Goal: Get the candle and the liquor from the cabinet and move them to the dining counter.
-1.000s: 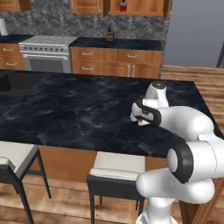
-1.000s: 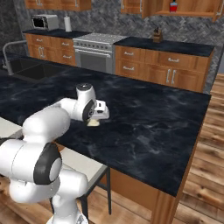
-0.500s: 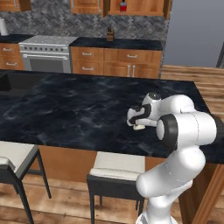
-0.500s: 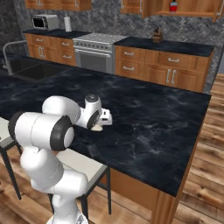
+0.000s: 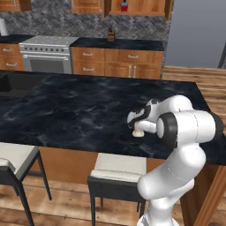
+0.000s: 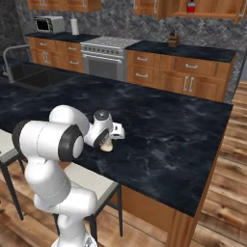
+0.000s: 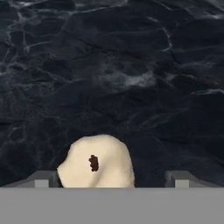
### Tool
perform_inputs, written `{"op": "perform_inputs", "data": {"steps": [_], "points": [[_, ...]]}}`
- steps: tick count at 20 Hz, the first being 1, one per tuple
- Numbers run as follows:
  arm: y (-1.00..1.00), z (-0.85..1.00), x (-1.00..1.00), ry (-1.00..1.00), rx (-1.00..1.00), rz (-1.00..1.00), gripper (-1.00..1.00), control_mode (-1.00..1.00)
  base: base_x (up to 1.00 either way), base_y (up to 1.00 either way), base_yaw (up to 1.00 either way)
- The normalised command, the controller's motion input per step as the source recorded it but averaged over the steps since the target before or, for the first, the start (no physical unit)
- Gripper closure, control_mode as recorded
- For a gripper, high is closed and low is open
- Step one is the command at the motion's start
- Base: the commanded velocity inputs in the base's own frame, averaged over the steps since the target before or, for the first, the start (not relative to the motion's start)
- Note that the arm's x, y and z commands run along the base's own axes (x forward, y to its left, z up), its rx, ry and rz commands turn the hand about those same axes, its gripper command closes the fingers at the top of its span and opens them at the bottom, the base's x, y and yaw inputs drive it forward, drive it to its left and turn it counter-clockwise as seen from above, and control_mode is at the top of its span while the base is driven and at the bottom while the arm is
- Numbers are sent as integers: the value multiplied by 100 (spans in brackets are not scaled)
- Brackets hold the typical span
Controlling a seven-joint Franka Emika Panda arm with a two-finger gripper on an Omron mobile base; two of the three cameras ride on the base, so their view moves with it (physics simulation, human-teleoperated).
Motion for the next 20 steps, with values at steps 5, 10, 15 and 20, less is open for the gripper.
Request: {"op": "perform_inputs", "data": {"steps": [5, 10, 15, 20], "points": [[0, 60, -4, -4, 0, -13, -100, -100, 0, 0, 0], [0, 98, -33, 0, 0, -14, -100, -100, 0, 0, 0], [1, 100, -29, 0, 0, -4, -100, -100, 0, 0, 0], [1, 100, -27, 2, 0, 0, -100, -100, 0, 0, 0]]}}
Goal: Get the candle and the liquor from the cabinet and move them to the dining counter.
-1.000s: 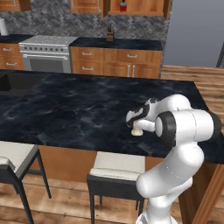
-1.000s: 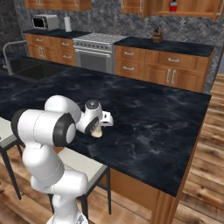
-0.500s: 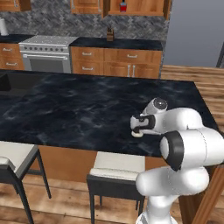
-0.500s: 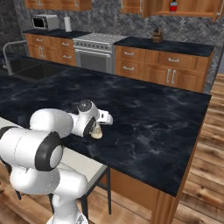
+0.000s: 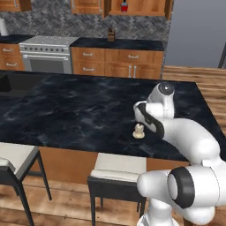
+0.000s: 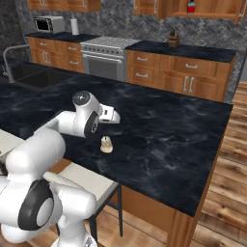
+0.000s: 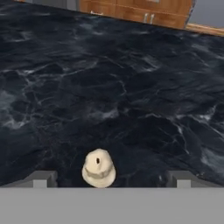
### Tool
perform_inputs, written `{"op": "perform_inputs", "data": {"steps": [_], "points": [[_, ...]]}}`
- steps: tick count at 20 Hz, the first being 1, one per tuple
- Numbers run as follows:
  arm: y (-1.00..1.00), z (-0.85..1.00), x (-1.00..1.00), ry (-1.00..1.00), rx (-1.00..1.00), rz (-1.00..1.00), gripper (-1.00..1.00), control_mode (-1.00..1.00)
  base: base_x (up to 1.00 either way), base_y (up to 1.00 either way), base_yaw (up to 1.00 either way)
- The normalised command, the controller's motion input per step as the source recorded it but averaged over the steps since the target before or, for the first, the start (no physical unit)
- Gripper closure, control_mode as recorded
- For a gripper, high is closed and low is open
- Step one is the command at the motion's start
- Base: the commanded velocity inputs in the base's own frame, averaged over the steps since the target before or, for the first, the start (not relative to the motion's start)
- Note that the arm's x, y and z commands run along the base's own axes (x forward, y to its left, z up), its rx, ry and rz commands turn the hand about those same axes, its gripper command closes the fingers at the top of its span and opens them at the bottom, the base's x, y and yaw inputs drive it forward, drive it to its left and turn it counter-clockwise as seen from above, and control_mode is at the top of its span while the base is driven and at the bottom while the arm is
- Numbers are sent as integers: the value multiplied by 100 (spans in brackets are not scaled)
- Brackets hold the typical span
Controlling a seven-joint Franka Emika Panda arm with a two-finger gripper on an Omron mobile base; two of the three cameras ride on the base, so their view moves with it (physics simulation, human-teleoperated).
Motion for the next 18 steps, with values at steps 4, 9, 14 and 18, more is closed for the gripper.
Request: {"op": "perform_inputs", "data": {"steps": [4, 9, 14, 18], "points": [[0, 97, -42, 10, 1, 0, -100, -100, 0, 0, 0], [0, 77, -82, 9, 1, 0, -100, -100, 0, 0, 0], [0, 33, -100, 3, 0, 2, -100, -100, 0, 0, 0], [0, 25, -100, 0, 0, 3, -100, -100, 0, 0, 0]]}}
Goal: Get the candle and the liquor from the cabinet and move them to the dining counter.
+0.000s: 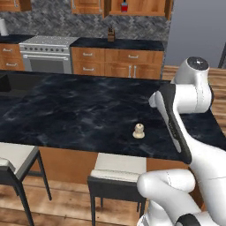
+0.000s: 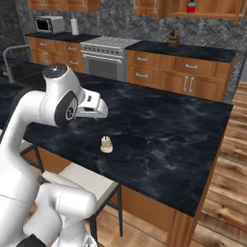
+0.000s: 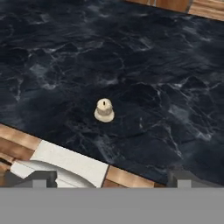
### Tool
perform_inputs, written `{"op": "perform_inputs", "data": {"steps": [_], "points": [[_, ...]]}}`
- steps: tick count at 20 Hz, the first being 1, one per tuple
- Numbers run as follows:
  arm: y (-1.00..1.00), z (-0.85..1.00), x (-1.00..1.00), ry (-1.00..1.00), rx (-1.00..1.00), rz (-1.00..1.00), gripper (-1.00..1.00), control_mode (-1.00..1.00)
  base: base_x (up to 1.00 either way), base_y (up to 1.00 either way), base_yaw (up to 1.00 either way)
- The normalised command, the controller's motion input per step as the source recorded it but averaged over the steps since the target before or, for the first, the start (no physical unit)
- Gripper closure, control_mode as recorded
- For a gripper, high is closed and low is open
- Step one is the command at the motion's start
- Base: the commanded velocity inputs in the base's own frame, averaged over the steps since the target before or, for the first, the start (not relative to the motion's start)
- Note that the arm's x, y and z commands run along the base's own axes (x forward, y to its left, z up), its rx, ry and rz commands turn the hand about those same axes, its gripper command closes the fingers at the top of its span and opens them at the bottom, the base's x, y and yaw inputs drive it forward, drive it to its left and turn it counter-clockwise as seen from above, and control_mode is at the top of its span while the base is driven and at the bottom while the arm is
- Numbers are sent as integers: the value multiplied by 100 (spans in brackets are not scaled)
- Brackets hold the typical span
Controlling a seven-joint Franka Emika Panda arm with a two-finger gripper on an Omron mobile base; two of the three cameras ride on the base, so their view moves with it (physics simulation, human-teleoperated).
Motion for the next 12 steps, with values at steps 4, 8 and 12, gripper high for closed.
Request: {"op": "perform_inputs", "data": {"steps": [4, 8, 12], "points": [[8, 42, -93, 0, 0, 8, -100, -100, 0, 0, 0], [-2, 51, -75, 6, 4, 3, -100, -100, 0, 0, 0], [-3, 53, -44, 13, 5, 0, -100, -100, 0, 0, 0]]}}
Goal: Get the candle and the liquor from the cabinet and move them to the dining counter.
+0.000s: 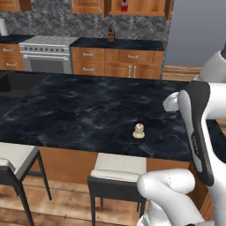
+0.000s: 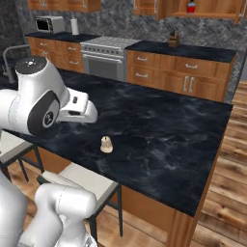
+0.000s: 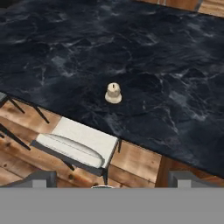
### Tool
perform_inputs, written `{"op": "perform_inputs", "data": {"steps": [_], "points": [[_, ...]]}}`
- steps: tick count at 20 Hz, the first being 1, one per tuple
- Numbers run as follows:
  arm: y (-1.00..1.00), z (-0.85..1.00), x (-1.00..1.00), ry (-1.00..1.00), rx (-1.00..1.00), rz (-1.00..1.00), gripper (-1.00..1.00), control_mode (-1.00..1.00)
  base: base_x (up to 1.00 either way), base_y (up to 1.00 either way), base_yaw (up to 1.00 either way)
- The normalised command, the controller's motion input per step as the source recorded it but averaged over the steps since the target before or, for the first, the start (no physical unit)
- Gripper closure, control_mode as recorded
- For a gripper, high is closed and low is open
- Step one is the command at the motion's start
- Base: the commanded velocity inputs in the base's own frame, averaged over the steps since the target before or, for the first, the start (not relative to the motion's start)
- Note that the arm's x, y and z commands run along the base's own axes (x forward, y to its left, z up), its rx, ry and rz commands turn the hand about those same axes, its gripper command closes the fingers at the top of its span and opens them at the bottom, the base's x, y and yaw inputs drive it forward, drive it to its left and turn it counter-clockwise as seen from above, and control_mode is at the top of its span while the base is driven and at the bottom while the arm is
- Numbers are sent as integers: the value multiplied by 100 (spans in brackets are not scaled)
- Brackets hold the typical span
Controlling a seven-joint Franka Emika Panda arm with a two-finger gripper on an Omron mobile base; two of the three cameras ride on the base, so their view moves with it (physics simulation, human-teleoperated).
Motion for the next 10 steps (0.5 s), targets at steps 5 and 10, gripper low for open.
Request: {"op": "perform_inputs", "data": {"steps": [5, 10], "points": [[-1, 42, -23, 20, 5, 0, -100, -100, 0, 0, 0], [5, 0, -42, 17, 1, 0, -100, -100, 0, 0, 0]]}}
